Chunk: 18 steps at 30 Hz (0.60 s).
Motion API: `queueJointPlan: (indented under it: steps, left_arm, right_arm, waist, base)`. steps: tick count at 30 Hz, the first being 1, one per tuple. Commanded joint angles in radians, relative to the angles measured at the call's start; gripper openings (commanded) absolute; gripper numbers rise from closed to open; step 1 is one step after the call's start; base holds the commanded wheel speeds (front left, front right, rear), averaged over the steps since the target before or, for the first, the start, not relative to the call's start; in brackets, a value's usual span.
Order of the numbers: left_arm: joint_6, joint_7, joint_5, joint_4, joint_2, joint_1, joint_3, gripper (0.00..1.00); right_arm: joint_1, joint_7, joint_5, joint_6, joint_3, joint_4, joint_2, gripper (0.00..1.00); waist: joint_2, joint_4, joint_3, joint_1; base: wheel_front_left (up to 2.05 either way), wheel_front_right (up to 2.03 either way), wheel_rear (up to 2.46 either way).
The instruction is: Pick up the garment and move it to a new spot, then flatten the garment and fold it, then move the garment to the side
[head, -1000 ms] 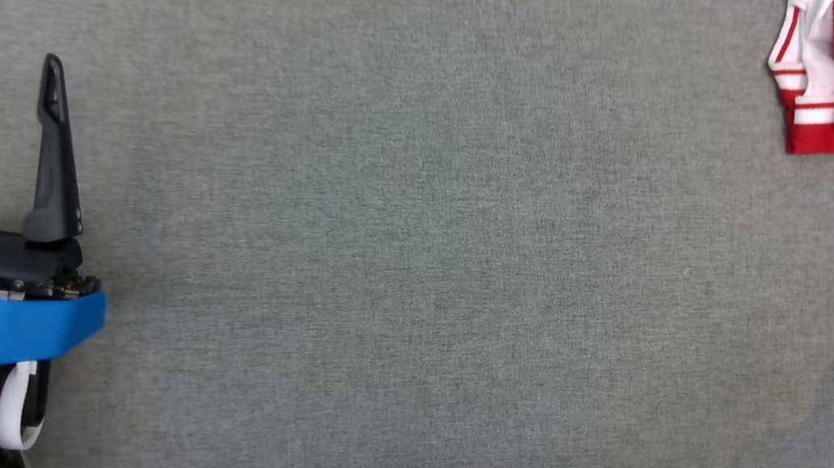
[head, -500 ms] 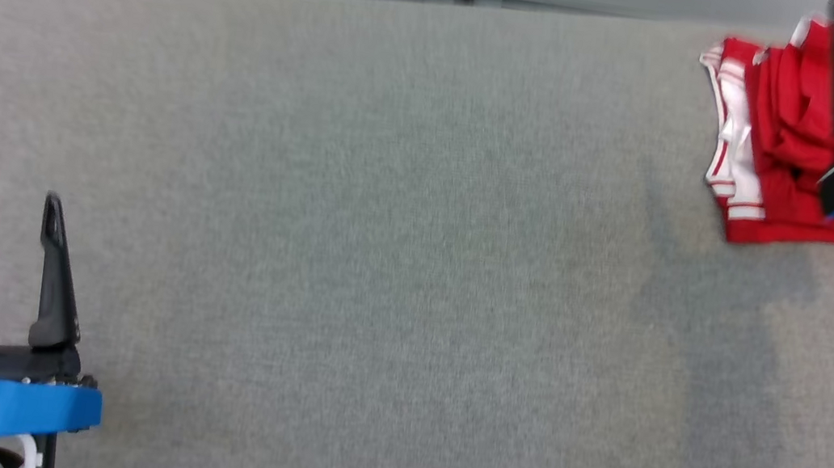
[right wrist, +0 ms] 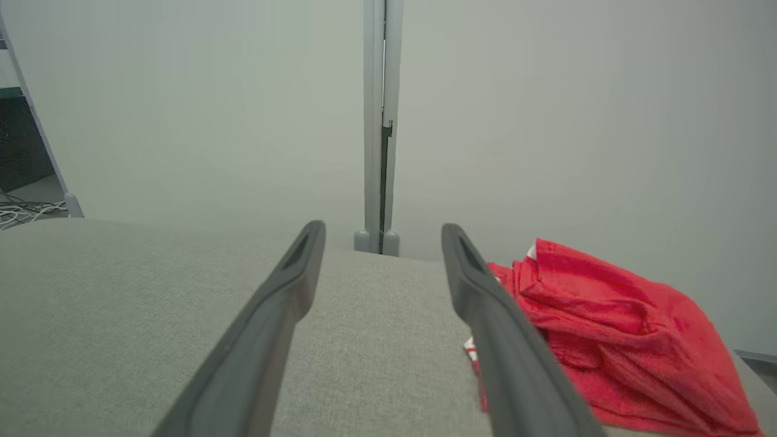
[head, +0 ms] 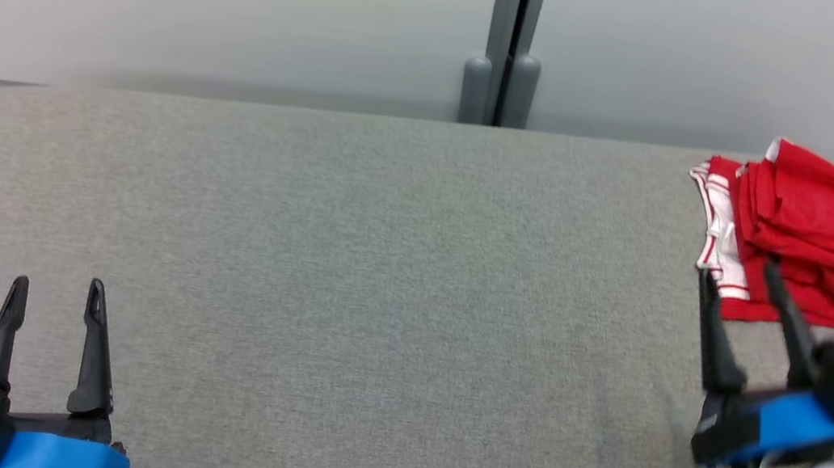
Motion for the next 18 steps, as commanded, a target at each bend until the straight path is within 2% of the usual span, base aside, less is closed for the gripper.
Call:
queueJointPlan:
  steps: [1,9,18]
  left_arm:
    - [-0.003,0.002,-0.001,0.007,0.0,0.007,-0.001,1.0]
    - [0.008,0.021,-0.006,0.038,0.012,0.046,-0.001,1.0]
    - [0.015,0.038,-0.016,0.034,0.018,0.062,-0.007,1.0]
  right_arm:
    - [0.043,-0.003,-0.007,0.0,-0.011,-0.014,0.017,1.0]
    - [0.271,0.041,-0.085,0.0,-0.113,-0.128,0.118,1.0]
    - [0.376,0.098,-0.125,0.0,-0.16,-0.242,0.177,1.0]
  waist:
    - [0.0004,0.002,-0.011,0.0002]
    - [0.0004,0.015,-0.076,0.0002]
    - [0.0004,0.028,-0.104,0.0002]
  base:
    - [0.0,0.0,0.0]
    - [0.0,0.0,0.0]
    - [0.0,0.0,0.0]
